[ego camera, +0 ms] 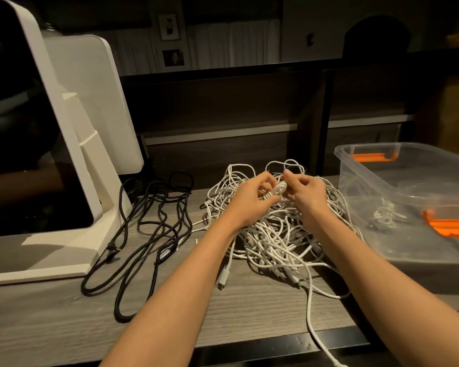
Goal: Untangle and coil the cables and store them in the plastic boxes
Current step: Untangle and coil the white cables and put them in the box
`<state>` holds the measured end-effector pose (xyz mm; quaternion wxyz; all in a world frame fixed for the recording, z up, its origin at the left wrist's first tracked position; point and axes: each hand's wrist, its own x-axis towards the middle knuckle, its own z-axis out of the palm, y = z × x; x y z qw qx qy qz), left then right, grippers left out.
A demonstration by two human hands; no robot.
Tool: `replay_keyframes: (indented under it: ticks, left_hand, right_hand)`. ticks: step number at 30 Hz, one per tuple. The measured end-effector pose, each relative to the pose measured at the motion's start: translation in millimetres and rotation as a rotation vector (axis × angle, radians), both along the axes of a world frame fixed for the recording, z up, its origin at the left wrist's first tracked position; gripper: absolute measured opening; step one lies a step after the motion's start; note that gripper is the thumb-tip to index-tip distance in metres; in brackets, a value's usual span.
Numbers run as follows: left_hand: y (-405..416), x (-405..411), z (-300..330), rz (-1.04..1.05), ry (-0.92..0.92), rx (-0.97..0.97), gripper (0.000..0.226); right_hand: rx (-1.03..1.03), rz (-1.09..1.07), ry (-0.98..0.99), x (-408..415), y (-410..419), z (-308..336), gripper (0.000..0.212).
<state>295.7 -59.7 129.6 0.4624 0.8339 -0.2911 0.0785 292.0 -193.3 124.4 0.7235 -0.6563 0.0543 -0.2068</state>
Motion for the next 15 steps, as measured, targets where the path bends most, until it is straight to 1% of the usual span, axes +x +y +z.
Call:
replay_keyframes:
  ticks: [3,7,9,12,15]
  left_hand:
    - [1.2,-0.1,0.2,-0.005,0.015,-0.037,0.019]
    - [3.6,-2.2,2.7,-0.051,0.049,-0.029,0.034]
    - [4.6,-1.8,4.1,-0.061,0.059,-0.035,0.038]
    - [2.7,1.2,7.9,0.022,0.001,-0.069,0.037]
    - [-0.4,-0.5,16.3,0.079,0.0,-0.087,0.034]
  right_hand:
    - [-0.002,-0.006,0.011,0.4,-1.2,1.4,0.023]
    - [0.031,-0.035,0.003,-1.3,-3.0,3.4,0.022]
    - [0.021,-0.029,-0.014,-4.3,-3.4,4.4,0.02]
    - [-0.08,0.028,-0.037,-12.9,-4.8,6.7,0.025]
    - [-0.198,0.057,-0.044,-22.0,-8.6,13.7,0.022]
